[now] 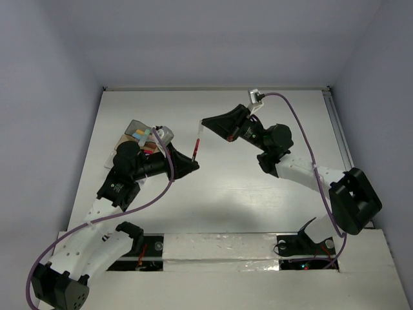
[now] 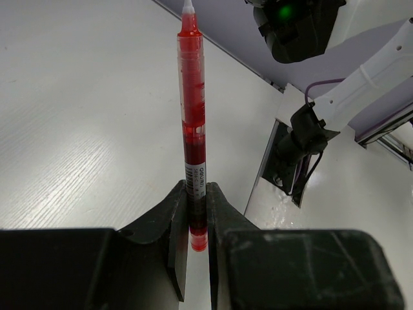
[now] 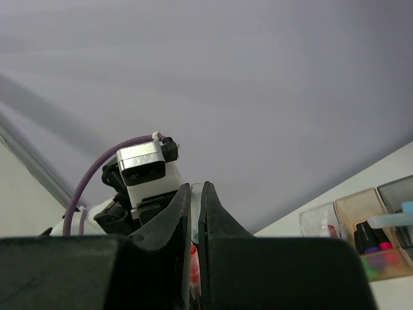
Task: Sort the stationery into containers
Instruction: Close the pen cap on the pen.
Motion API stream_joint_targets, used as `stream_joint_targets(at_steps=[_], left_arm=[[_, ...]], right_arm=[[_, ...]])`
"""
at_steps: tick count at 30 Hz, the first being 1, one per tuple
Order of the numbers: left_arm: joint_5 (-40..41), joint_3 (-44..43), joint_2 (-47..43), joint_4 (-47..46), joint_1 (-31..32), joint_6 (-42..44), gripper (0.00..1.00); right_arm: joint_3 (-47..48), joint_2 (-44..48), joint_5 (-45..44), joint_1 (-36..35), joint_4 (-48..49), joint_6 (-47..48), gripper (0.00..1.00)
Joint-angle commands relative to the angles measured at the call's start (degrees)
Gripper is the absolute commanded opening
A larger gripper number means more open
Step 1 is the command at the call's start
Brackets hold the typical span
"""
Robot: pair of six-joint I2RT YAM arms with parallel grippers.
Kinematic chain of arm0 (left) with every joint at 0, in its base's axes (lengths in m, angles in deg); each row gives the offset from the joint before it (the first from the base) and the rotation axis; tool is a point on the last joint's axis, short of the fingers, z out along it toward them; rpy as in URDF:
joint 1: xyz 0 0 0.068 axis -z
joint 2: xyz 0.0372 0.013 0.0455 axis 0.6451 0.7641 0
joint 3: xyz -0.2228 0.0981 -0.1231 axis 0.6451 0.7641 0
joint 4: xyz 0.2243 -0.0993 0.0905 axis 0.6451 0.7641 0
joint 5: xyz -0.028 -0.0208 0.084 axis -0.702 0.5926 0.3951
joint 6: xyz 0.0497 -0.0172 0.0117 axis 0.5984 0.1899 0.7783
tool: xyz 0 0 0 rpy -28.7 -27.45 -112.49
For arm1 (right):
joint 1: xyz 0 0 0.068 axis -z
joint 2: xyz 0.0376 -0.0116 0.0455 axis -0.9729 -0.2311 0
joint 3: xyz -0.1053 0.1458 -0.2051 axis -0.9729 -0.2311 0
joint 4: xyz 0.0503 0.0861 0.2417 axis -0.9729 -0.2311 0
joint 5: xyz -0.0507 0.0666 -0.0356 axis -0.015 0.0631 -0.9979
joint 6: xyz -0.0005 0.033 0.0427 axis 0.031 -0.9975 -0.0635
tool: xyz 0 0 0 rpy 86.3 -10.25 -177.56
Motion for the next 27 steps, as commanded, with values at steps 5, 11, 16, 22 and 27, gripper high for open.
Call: stream_joint_targets(at_steps=[5,11,16,22,27], left_arm=[[-1.29,0.20,-0.20,-3.18,-0.30,-0.25,0.00],[-0.94,0.20,-0.11,-3.01,-0.30,-0.25,0.00],[-0.50,0.20,-0.02,-2.74,-0.30,-0.16,0.00],[0.55,0.03,-0.28,-2.30,-0.30,0.10,0.00],[1.34,0.02,-0.20,-2.04,-0.30,0.10,0.00]], right_arm=[[2.31,1.36,-1.71,-1.33,3.73,1.87,0.00],[2.66,1.19,-1.35,-1.33,4.52,1.51,0.00],[2.49,1.27,-1.09,-1.33,4.70,1.51,0.00],[1.87,1.01,-0.83,-1.85,4.70,1.51,0.00],[1.26,1.10,-0.65,-2.38,4.35,2.21,0.00]])
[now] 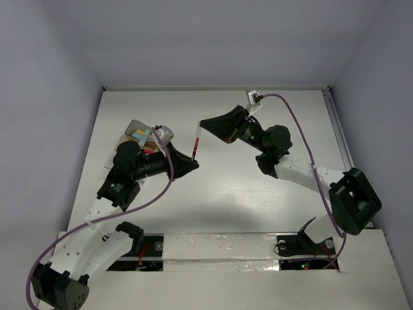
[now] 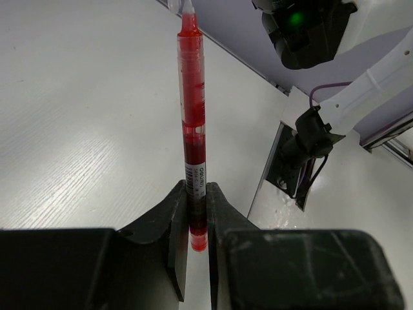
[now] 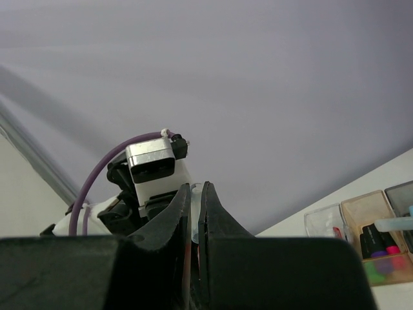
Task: Sort the stationery into containers
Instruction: Close the pen cap on the pen.
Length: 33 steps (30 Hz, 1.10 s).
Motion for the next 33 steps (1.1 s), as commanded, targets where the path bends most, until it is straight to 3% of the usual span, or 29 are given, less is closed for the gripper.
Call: stream_joint_targets(at_steps=[1,23,33], left_arm=[[0.21,0.02,-0.22,-2.15,-0.30,0.12,0.00],[2.75,0.11,-2.15,-3.11,-0.30,-0.23,0.00],[3.02,0.20,-2.42,-4.08,-0.82,-1.20,0.00]], right_arm=[[1.26,1.19,-0.26,-1.16,3.60,1.76,0.00],[-1.47,-1.10,-0.43,-3.97,1.84,3.96,0.00],[-4.36,0.30,-2.01,-6.96,-2.63,9.74,0.00]])
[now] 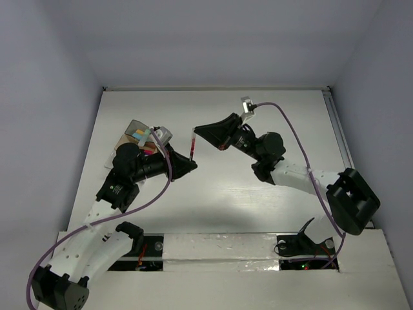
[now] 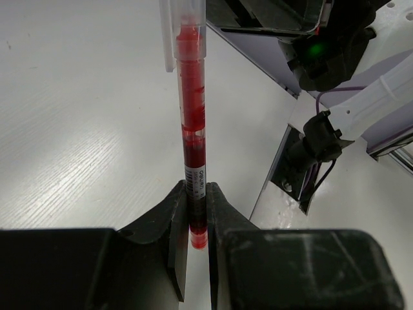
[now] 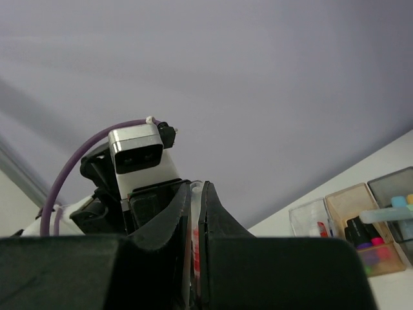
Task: Sort the stationery into containers
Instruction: Close the pen cap on the pen.
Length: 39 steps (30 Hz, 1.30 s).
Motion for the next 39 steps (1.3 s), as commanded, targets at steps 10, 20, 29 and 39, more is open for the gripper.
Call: stream_joint_targets(at_steps=[10,20,29,39], left_arm=[[0.33,-0.50,-0.91,-5.94,-0.74,-0.50,0.00],[0.86,-1.90,0.32,-7.79,-0.74,-1.99,0.00],[3.23,-6.47,1.90,-6.30,-0.74,-1.29,0.00],[6.40,-11.83,4.98,-6.03,-0.74,-0.85,0.00]], right_arm=[[-2.17,4.55,2.48,-3.01,-14.65,9.28,0.00],[1.79,4.54,6.97,-3.54,-34.25,13.41,0.00],[-3.47,5.51,10.49,-6.52,-40.41,15.35,0.00],[-11.03,4.90,11.98,-10.57,-36.64,12.18,0.00]])
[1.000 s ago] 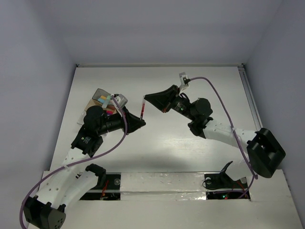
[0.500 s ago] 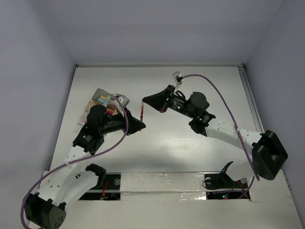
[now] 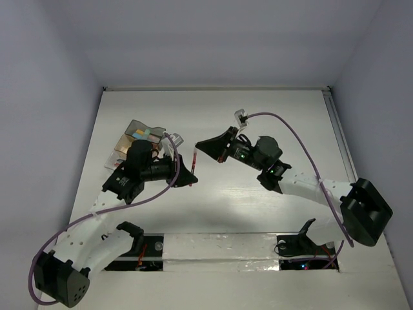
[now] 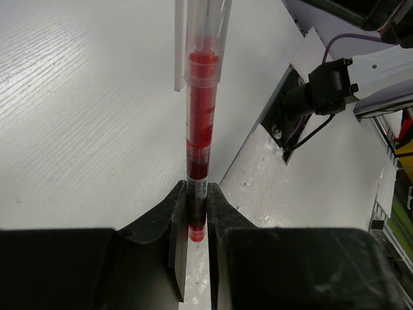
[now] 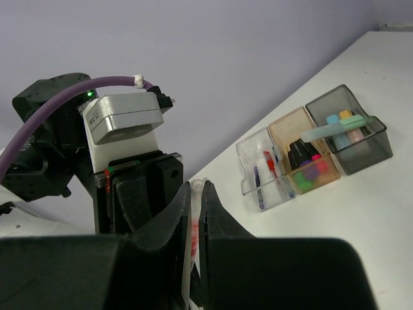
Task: Sort the stationery into containers
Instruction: Close the pen cap on the pen, then place the pen in the storage box.
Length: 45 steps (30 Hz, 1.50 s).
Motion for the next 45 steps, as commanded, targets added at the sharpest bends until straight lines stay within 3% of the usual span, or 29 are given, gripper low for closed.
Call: stream_joint_targets(at_steps=[1,10,18,31,38,45], left_arm=[[7.18,-10.55,-0.68,-21.37,-1.74,-1.07,0.00],[9.46,-15.38,0.64,-20.50,-1.74,-0.54,0.00],[12.19,-20.13,1.26,-17.07,-1.74,2.62,0.00],[15.36,-21.63,2.31,-17.06,-1.74,5.00,0.00],[16.15,-23.64,1.87,-15.84,-1.74,6.14,0.00],[15.36,-20.75,-0.50,-16.27,-1.74,5.53,0.00]], right_arm=[[-6.19,-2.51,16.81,-7.88,-13.36,-0.58,0.00],[-8.65,-3.83,18.22,-8.41,-11.86,-2.07,0.00],[-8.83,-8.84,26.04,-8.93,-6.94,-5.42,0.00],[-4.88,-9.72,31.23,-13.86,-17.03,0.63,0.00],[-3.38,-6.74,25.54,-12.73,-26.88,6.35,0.00],[-5.92,-1.11,24.11,-10.17,-26.64,5.66,0.00]])
